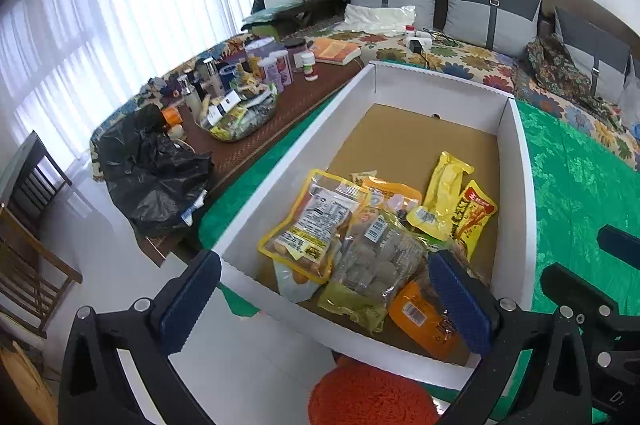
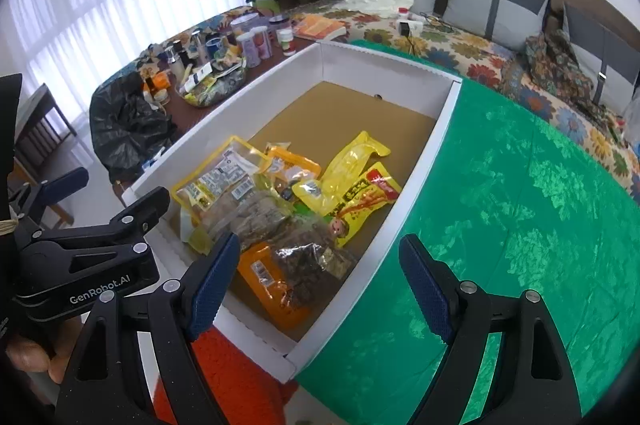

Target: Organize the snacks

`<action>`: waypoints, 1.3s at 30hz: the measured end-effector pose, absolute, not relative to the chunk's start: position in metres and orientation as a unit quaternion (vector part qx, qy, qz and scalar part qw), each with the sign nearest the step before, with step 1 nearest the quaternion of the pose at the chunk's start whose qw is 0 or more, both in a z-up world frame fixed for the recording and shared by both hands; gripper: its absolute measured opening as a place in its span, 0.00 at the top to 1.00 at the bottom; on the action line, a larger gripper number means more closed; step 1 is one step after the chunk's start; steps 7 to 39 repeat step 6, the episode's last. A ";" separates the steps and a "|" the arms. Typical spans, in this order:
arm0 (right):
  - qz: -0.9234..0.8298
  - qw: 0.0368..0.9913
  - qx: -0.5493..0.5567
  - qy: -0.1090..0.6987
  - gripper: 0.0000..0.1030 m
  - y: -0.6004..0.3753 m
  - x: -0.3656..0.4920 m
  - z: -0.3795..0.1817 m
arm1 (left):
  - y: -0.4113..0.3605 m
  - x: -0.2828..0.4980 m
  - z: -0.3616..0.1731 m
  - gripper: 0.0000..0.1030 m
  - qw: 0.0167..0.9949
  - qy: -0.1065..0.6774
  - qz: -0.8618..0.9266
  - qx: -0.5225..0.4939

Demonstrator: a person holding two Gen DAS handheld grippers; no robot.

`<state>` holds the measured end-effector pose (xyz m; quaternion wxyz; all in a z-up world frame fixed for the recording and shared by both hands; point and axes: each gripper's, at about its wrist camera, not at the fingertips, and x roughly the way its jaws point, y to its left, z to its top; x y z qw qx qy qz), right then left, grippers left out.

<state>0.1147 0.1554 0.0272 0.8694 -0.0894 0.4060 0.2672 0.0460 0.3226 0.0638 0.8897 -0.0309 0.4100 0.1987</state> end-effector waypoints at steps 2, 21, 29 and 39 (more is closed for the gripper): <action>0.269 0.868 -0.089 0.407 0.18 0.157 0.115 0.027 | 0.325 0.046 0.062 0.00 0.887 0.415 0.196 -0.045; 0.273 0.868 -0.089 0.405 0.18 0.159 0.113 0.028 | 0.324 0.043 0.064 0.00 0.890 0.410 0.192 -0.049; 0.273 0.868 -0.089 0.405 0.18 0.159 0.113 0.028 | 0.324 0.043 0.064 0.00 0.890 0.410 0.192 -0.049; 0.273 0.868 -0.089 0.405 0.18 0.159 0.113 0.028 | 0.324 0.043 0.064 0.00 0.890 0.410 0.192 -0.049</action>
